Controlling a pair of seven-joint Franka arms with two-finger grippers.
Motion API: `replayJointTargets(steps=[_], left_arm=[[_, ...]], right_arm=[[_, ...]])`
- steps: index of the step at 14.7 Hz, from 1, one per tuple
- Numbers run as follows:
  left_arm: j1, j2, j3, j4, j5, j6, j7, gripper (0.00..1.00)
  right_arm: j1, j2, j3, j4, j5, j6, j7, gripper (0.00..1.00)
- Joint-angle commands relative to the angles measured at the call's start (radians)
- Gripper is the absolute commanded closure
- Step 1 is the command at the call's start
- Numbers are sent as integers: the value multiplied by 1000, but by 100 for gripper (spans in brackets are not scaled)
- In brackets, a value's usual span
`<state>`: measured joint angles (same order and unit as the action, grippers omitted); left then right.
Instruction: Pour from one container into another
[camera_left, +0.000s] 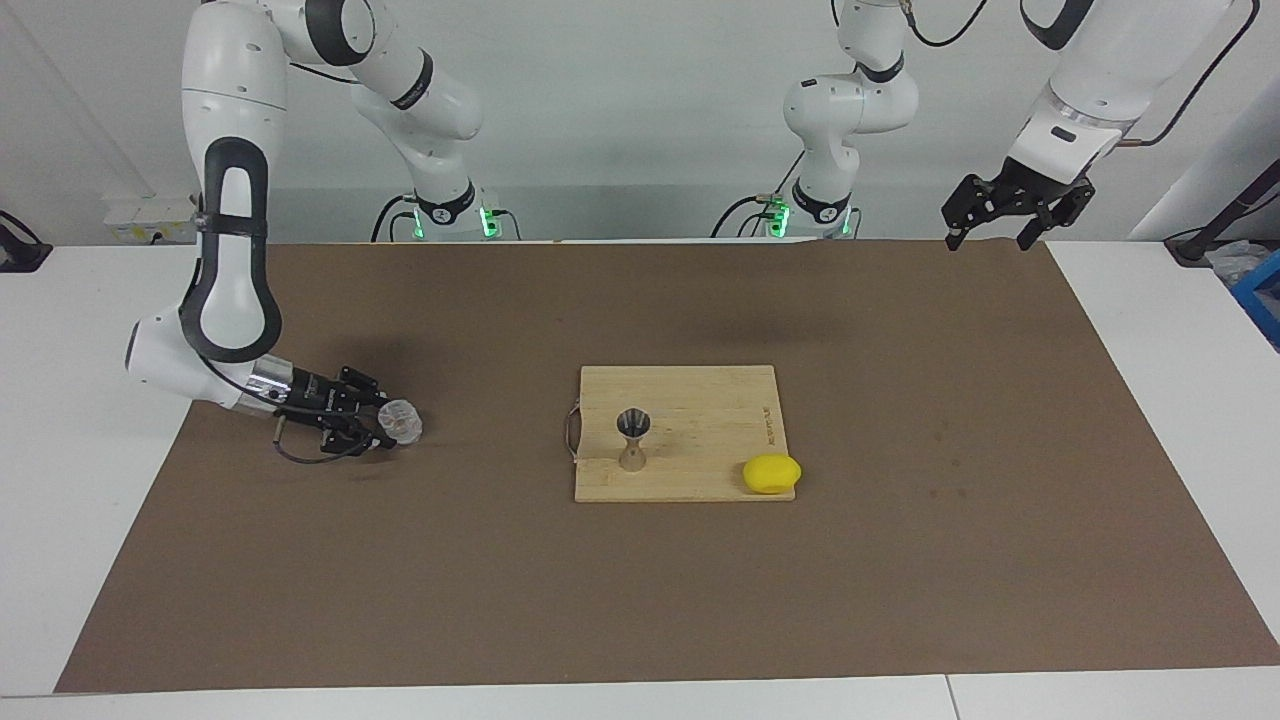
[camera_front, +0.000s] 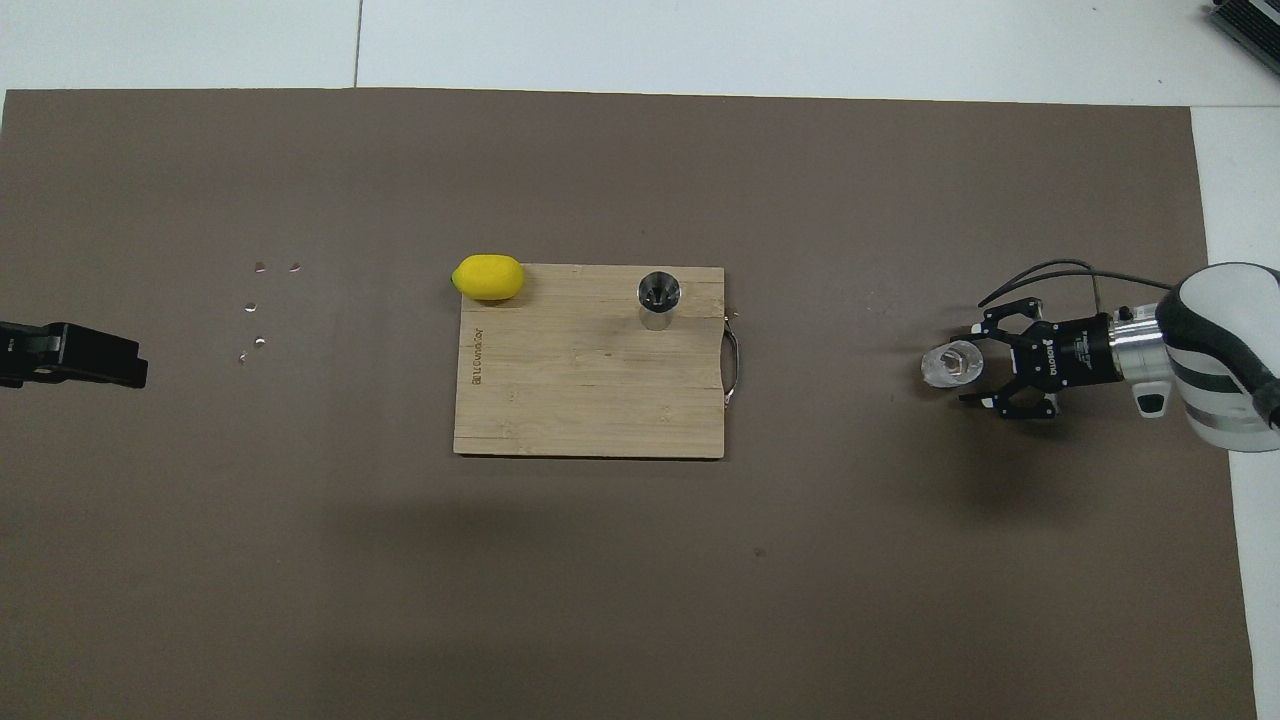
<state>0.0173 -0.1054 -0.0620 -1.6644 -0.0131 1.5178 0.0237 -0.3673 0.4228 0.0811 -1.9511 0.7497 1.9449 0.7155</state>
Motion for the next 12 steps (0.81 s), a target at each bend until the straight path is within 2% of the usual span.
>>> replayJointTargets(steps=[1,6,12], left_arm=[[-8,-8,8,-3,7,-13,1,0],[-8,-8,8,-3,7,-13,1,0],[-8,-8,8,-3,5,-13,1,0]], right_arm=[[-15,-64,6,-31,-53,14,-30,0],[1,-188,11,-29,-248,5,-56,0],[166,-282,11,-23,-412,-3,-56,0]])
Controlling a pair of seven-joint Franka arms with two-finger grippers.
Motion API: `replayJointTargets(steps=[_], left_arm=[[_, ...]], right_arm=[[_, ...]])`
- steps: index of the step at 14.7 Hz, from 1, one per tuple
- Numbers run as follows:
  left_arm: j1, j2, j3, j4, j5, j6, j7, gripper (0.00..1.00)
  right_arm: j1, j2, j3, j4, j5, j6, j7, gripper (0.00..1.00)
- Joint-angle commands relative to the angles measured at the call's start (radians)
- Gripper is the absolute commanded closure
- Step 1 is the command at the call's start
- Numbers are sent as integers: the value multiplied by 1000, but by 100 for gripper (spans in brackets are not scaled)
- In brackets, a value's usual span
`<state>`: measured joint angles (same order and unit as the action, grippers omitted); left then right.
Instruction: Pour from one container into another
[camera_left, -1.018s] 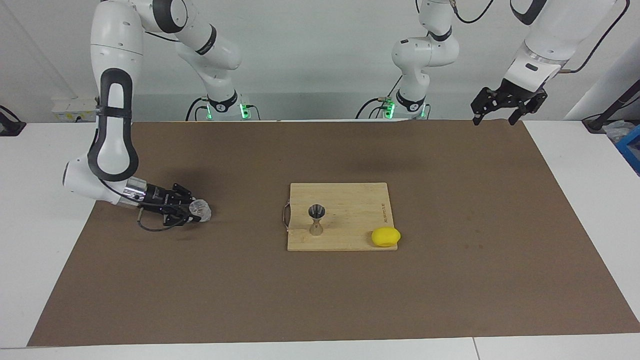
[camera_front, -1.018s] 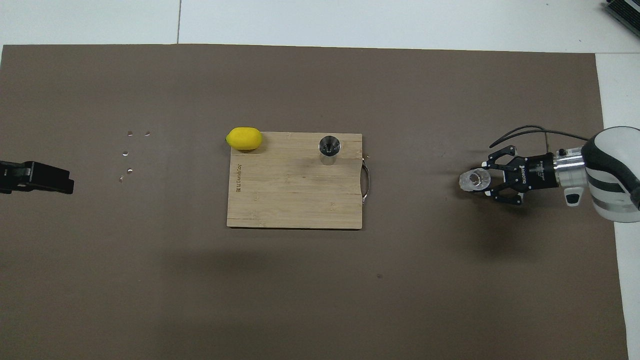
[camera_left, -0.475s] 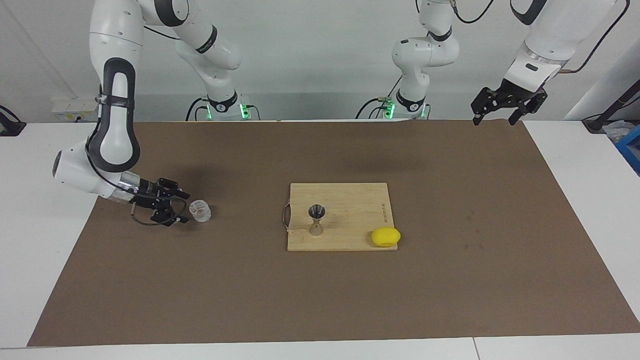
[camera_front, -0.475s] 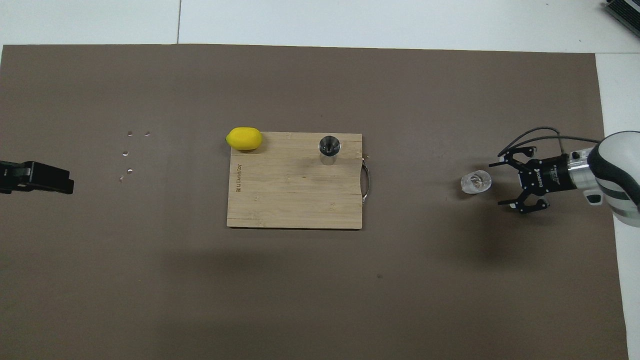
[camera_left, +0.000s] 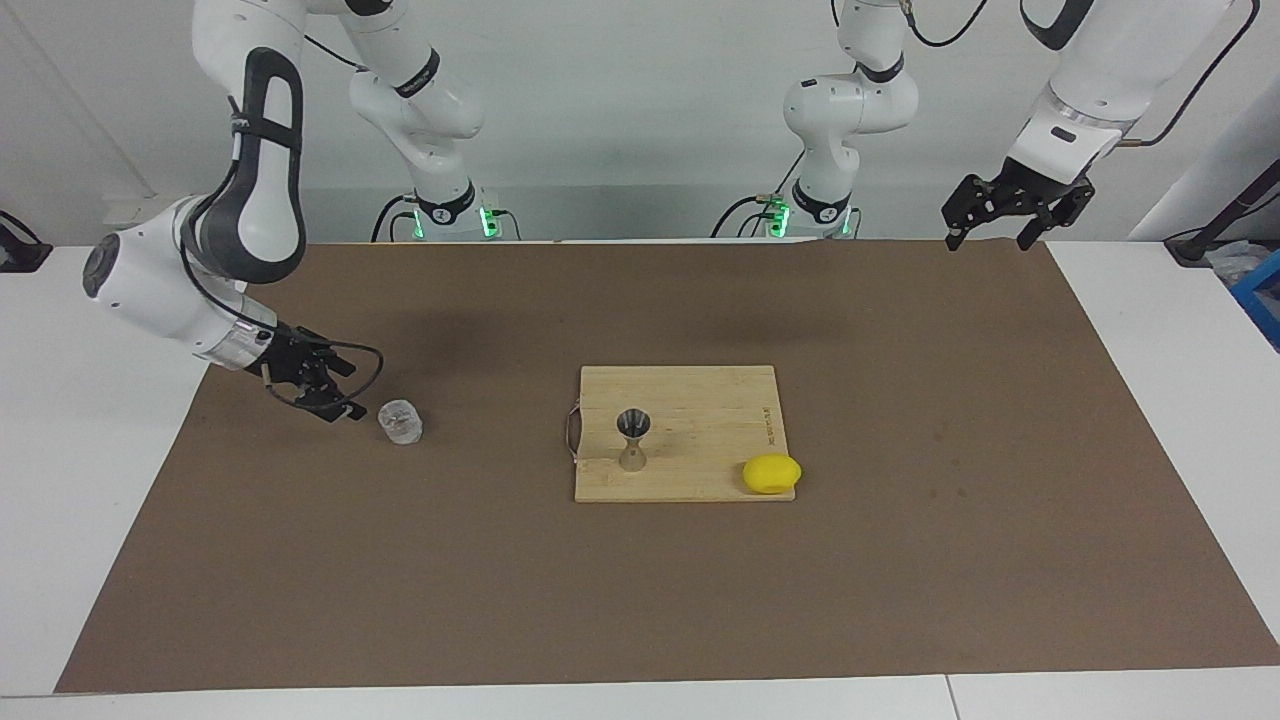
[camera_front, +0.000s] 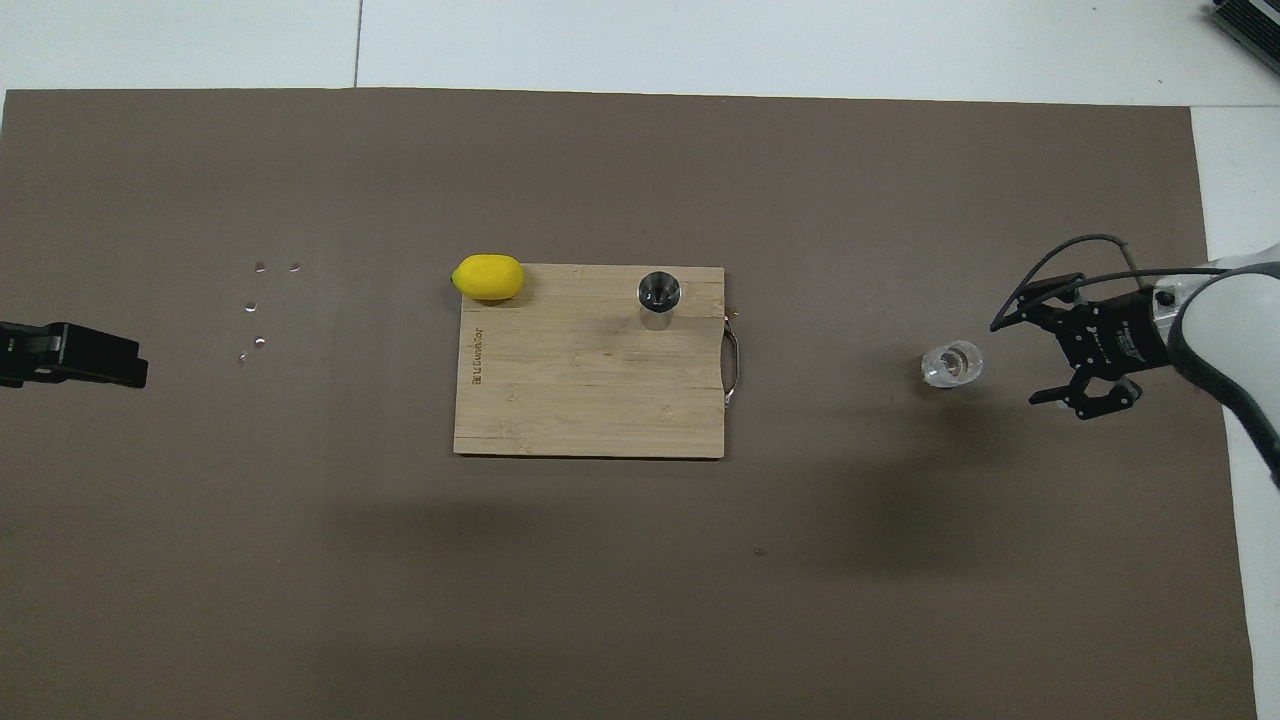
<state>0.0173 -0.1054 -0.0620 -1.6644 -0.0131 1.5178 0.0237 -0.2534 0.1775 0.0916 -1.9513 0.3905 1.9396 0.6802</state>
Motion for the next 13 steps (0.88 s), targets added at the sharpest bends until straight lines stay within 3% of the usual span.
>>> replayJointTargets(steps=[1,7,13], left_arm=[[-8,-8,8,-3,7,-13,1,0],[-8,-8,8,-3,7,-13,1,0],[-8,-8,8,-3,7,-14,1,0]], right_arm=[[93,-47,0,-23,-88,2,-21,0],[279,-93,2,-18,-326,1,-71,0],[276,-185,-1,35,-370,-48,-269,0]])
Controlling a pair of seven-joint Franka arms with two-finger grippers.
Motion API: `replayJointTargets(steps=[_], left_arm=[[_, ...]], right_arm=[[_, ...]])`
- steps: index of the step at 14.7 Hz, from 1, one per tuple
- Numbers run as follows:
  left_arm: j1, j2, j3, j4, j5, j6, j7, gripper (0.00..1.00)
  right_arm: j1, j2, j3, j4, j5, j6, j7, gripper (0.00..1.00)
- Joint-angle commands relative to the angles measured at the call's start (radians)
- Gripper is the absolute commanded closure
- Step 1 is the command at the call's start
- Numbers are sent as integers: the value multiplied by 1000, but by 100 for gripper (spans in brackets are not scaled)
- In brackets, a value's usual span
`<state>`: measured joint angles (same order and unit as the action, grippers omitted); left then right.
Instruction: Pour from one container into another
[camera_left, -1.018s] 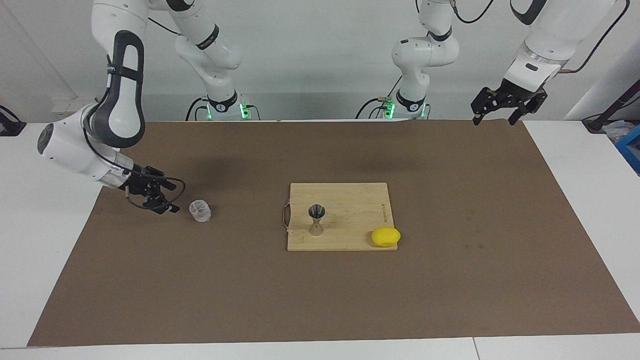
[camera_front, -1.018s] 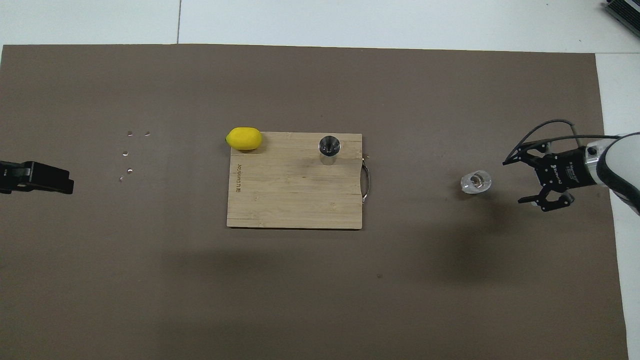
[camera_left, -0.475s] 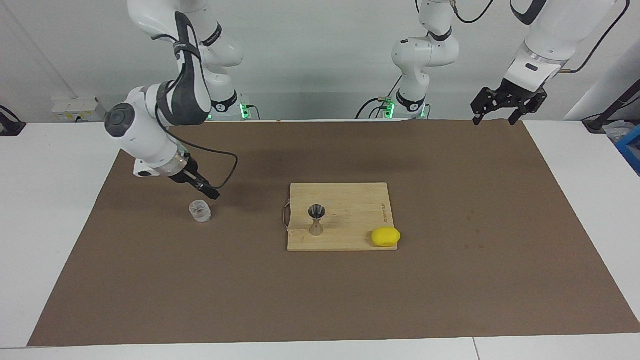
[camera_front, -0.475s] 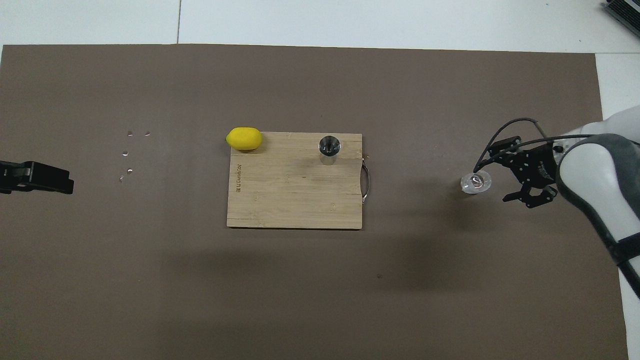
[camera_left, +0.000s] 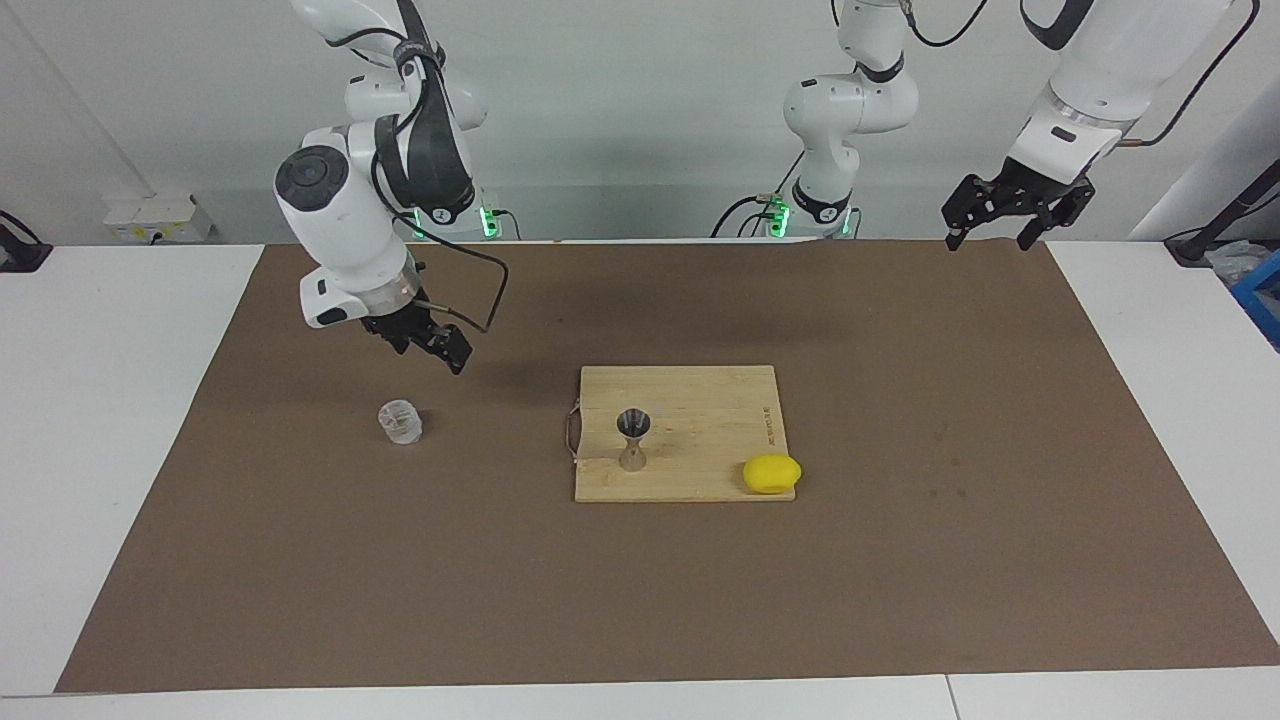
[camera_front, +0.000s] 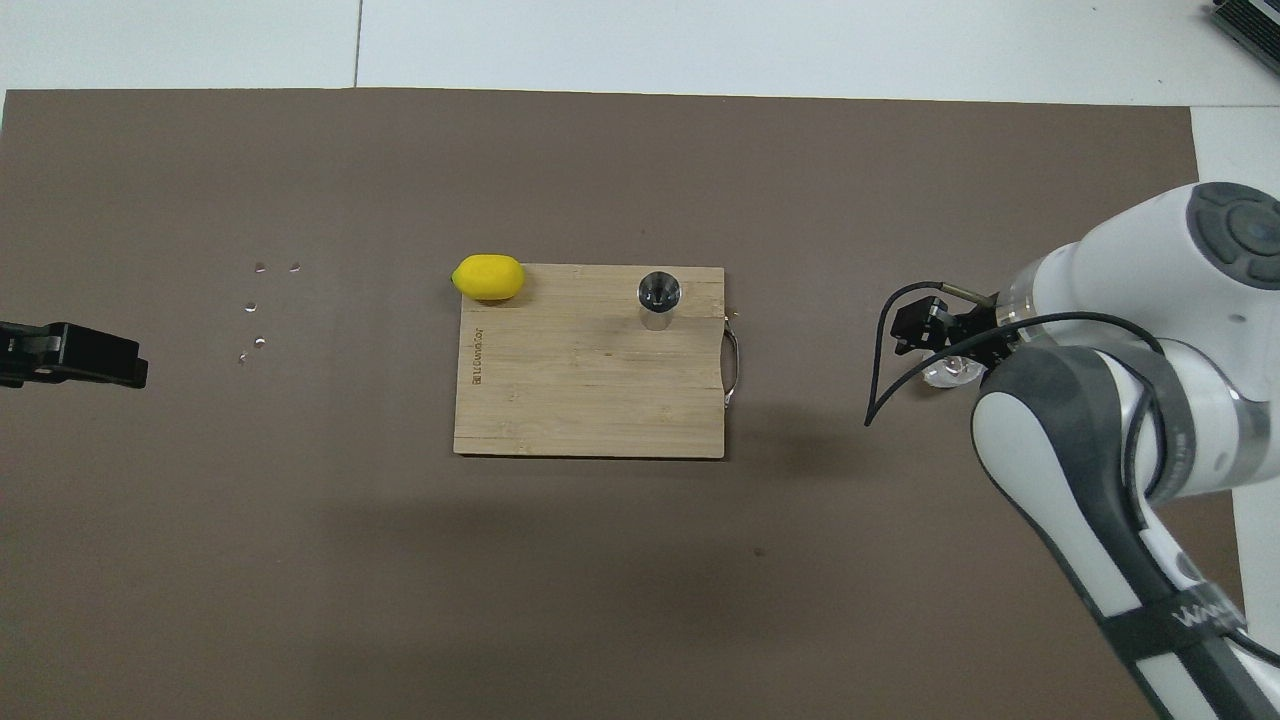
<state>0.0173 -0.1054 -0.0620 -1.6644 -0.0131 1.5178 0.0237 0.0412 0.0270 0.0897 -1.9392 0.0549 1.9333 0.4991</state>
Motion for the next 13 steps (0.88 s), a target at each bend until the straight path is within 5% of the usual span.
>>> replayJointTargets(steps=[1,7,13], left_arm=[[-8,-8,8,-3,5,-13,1,0],[-8,-8,8,-3,7,-13,1,0],[-8,-8,8,-3,7,-13,1,0]], right_arm=[[-20,-36,-1,54,-46,-74,-135,0],[-58,-52,-4,247,-50,-238,-183,0],[-80,-94,2,287,-90,-347,-234,0]])
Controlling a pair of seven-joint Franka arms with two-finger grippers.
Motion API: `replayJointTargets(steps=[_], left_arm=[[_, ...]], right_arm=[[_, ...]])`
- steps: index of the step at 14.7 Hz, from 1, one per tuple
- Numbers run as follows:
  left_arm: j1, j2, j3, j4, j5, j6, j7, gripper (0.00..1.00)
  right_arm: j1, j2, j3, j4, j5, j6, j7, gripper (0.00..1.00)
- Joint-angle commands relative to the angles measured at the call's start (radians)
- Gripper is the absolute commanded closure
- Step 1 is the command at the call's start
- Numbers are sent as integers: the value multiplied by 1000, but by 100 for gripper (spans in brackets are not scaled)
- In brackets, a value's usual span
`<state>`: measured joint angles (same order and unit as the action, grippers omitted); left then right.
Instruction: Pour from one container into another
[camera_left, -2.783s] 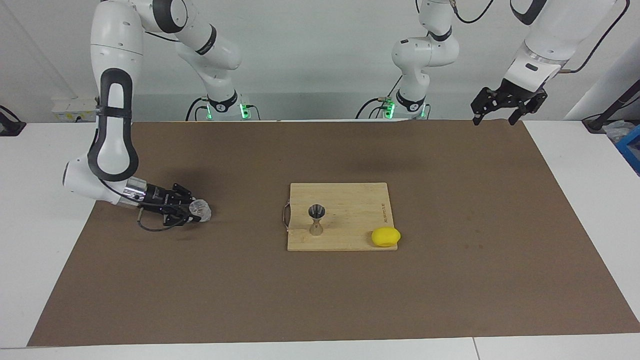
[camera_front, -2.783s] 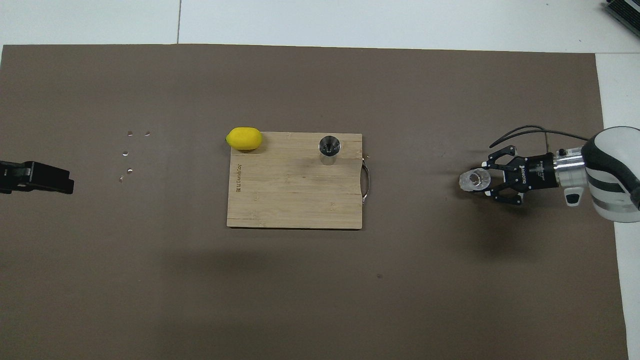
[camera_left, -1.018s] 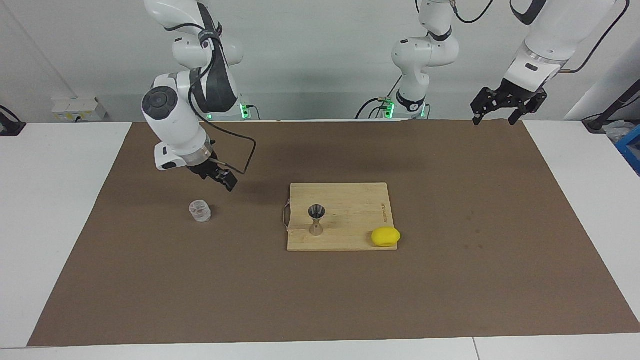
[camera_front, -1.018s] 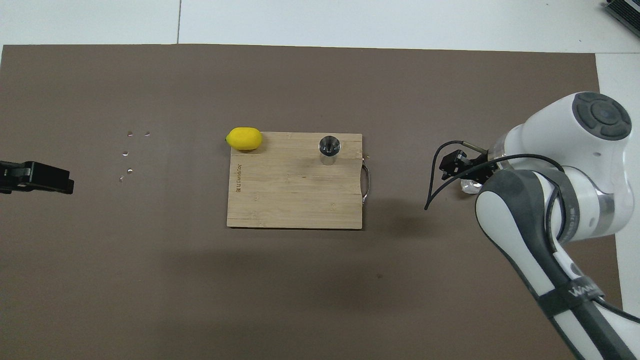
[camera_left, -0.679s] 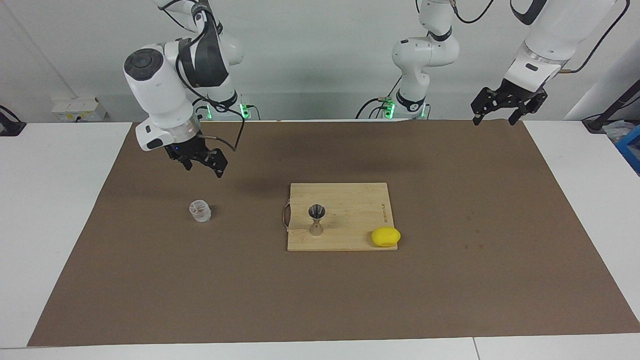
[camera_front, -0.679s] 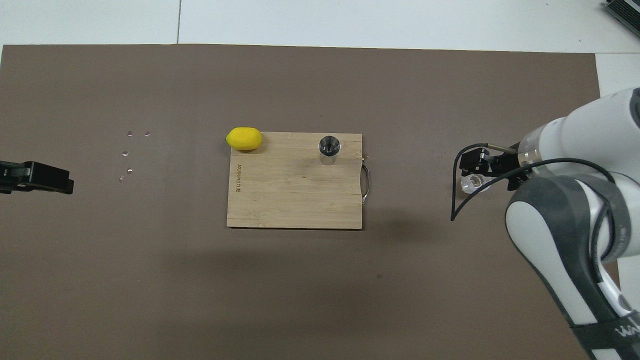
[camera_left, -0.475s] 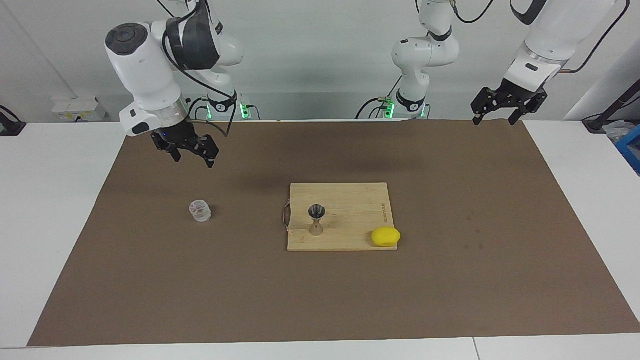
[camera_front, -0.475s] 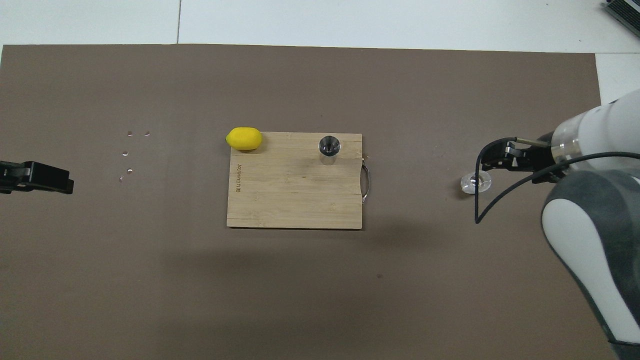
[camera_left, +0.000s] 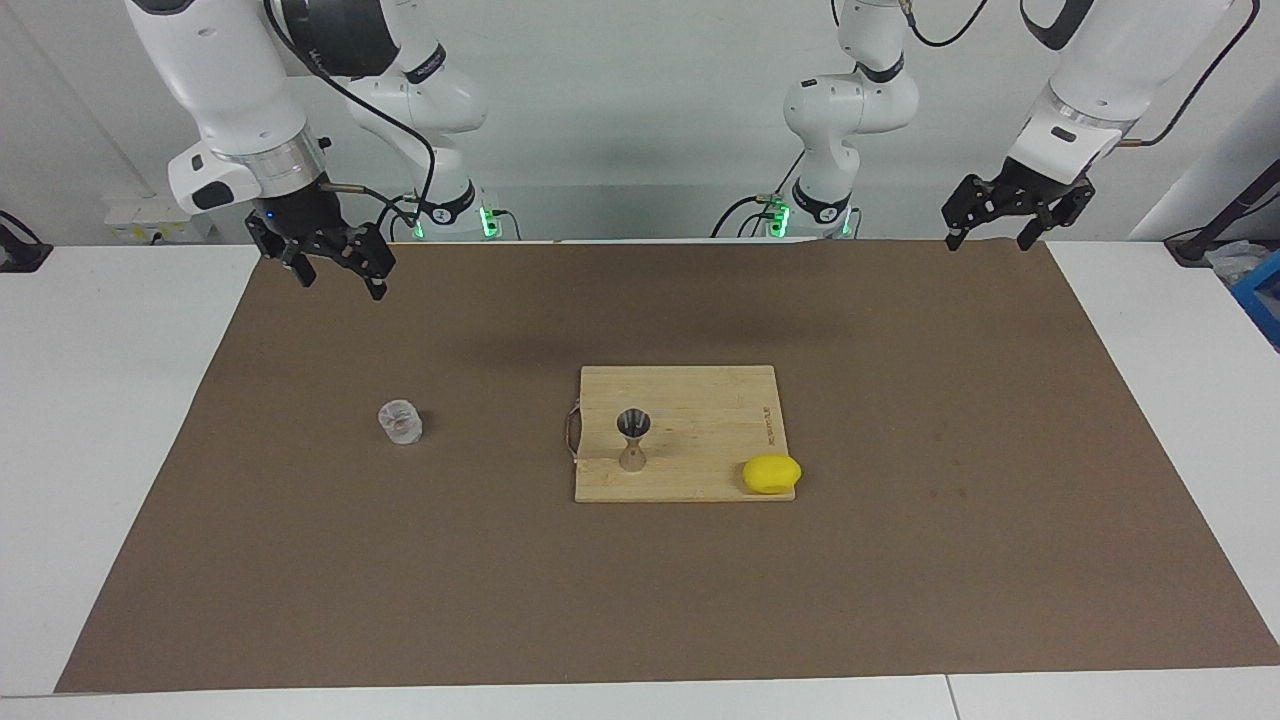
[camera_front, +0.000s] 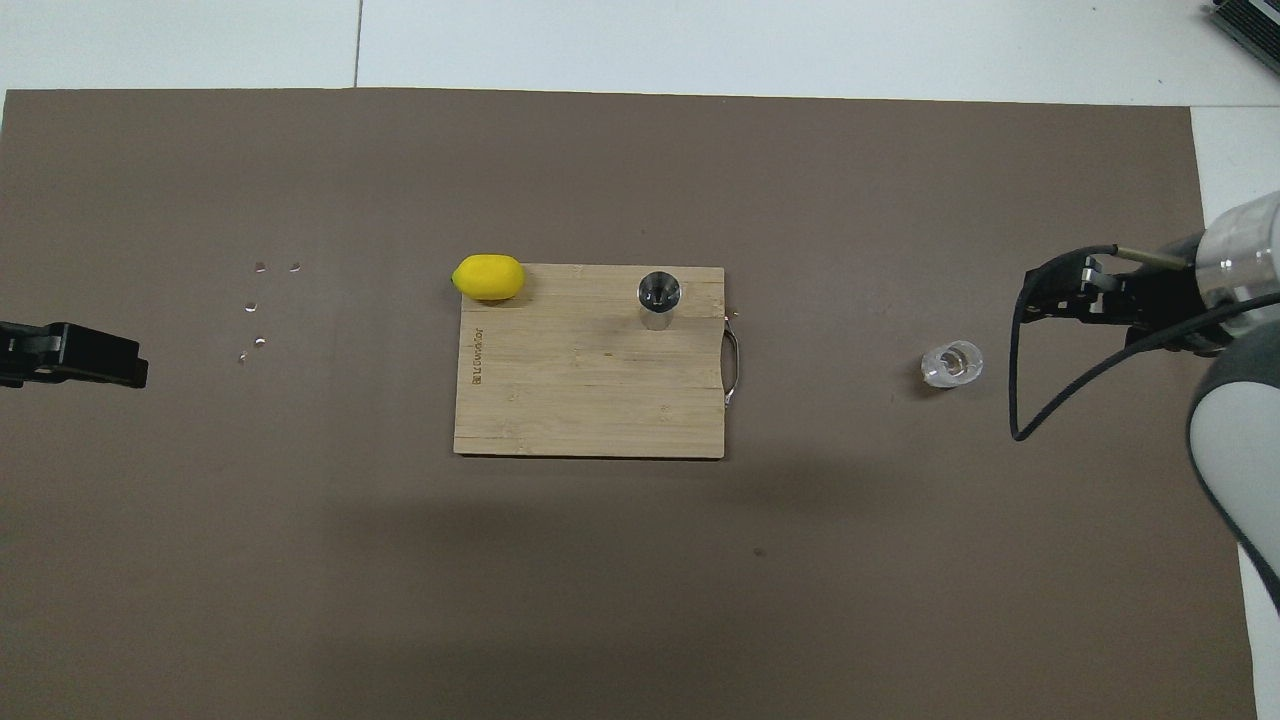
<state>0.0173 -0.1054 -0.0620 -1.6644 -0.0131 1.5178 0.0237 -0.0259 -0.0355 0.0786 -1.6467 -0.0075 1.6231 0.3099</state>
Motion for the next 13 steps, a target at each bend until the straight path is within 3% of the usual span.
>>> replayJointTargets(steps=[1,13], left_arm=[[-8,-8,8,-3,5,-13,1,0],[-8,-8,8,-3,7,-13,1,0]], right_arm=[[-11,-55,12,-40,-28,-37,-67,0],[-2,-47,20,-19,-11,-46,-103,0]])
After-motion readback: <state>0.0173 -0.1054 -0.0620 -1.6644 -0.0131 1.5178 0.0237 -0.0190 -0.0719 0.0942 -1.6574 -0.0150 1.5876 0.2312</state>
